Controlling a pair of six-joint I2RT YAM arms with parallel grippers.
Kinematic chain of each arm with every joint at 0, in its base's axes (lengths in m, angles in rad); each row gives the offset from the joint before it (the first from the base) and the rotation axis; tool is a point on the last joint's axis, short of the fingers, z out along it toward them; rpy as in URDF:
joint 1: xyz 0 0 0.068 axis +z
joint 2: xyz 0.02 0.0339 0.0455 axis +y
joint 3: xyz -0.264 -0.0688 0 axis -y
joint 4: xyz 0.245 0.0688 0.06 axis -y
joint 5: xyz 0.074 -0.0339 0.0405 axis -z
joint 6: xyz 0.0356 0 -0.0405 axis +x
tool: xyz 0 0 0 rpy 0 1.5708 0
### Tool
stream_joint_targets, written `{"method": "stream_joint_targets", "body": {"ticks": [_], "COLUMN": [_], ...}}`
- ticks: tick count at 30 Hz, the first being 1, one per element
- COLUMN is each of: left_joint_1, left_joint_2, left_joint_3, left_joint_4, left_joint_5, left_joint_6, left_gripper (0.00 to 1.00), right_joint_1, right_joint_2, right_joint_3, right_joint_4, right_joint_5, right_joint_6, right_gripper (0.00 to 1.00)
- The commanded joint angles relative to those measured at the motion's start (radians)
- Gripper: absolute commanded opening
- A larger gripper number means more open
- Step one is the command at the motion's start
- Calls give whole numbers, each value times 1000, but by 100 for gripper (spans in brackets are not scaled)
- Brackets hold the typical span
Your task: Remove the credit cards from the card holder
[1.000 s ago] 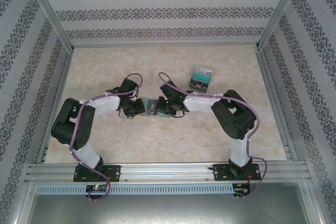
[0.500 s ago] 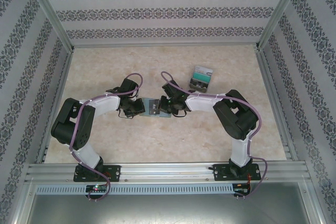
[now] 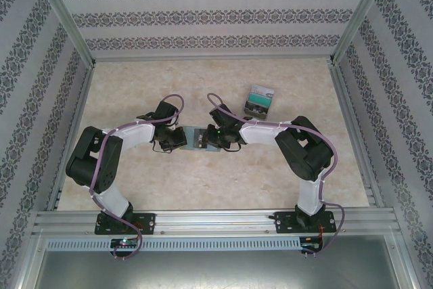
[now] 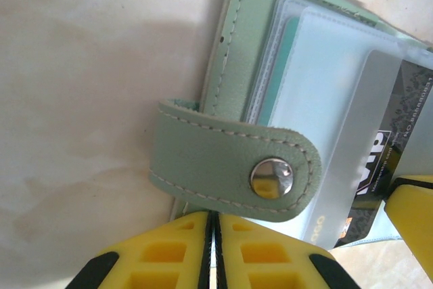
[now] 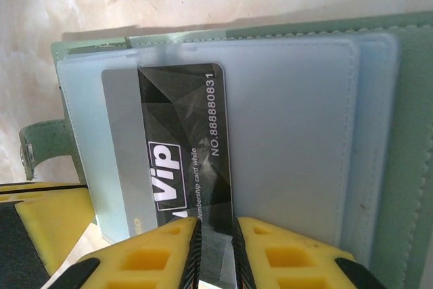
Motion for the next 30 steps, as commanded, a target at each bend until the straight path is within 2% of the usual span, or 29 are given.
{"method": "stream_joint_targets", "body": {"ticks": [1,13,21,30], "left_joint_1": [7,7,8,7], "left_joint_2": [16,18,12,11], "left_joint_3": [12,13,9,8], "left_joint_4": [-25,-28,-28,-28], "left_joint_5": [12,10,10,11], "left_joint_6": [2,3,2,3], "left_gripper": [10,10,10,10], "right_joint_1": [-5,-39,-32,-34], "right_joint_2": [9,-75,-36,29], "right_joint_3": [8,-5,67,99], "right_joint_4": [-20,-79,-157,-169], "right_joint_5": [-4,19,2,-11], "right_joint_6": [-24,-103,-182,-201], "right_gripper": [22,23,24,25]}}
